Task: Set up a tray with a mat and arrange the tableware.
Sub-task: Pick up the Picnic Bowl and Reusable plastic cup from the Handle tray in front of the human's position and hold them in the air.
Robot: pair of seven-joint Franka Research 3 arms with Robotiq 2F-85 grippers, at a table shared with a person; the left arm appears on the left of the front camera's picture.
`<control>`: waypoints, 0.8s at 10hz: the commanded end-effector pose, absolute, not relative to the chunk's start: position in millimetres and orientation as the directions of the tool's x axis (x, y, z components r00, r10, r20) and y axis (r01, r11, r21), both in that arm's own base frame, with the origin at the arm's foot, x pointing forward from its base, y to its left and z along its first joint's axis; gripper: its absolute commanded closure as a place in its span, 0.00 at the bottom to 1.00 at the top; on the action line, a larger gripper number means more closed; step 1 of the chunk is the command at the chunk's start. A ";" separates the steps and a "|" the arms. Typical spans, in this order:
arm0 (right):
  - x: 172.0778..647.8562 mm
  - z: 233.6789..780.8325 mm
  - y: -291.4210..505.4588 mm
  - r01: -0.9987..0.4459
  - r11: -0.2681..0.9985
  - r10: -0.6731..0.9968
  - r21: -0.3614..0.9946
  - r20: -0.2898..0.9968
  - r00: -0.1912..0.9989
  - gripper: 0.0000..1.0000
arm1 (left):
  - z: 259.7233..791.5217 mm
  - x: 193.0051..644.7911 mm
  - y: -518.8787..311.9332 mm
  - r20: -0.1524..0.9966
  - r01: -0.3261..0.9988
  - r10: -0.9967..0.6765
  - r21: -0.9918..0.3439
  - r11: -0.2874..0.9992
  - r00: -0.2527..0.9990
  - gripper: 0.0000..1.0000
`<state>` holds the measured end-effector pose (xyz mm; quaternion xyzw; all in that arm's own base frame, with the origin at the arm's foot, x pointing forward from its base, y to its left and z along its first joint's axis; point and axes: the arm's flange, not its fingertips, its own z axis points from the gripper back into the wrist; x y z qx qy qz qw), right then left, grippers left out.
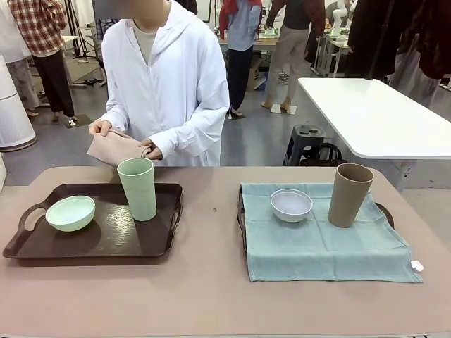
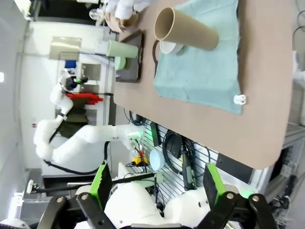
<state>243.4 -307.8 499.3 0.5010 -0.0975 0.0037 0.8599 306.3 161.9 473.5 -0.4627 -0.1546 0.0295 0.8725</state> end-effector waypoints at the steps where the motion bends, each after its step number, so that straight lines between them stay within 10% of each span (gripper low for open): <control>1: 239.1 494.8 -318.8 -0.114 0.461 -0.109 0.880 0.183 0.977 0.00 | 474.5 300.3 165.7 0.250 0.087 0.240 -0.840 0.535 0.938 0.19; 8: 234.2 487.9 -310.8 -0.104 0.471 -0.093 0.876 0.166 0.982 0.00 | 488.1 295.0 175.2 0.250 0.071 0.251 -0.827 0.558 0.935 0.19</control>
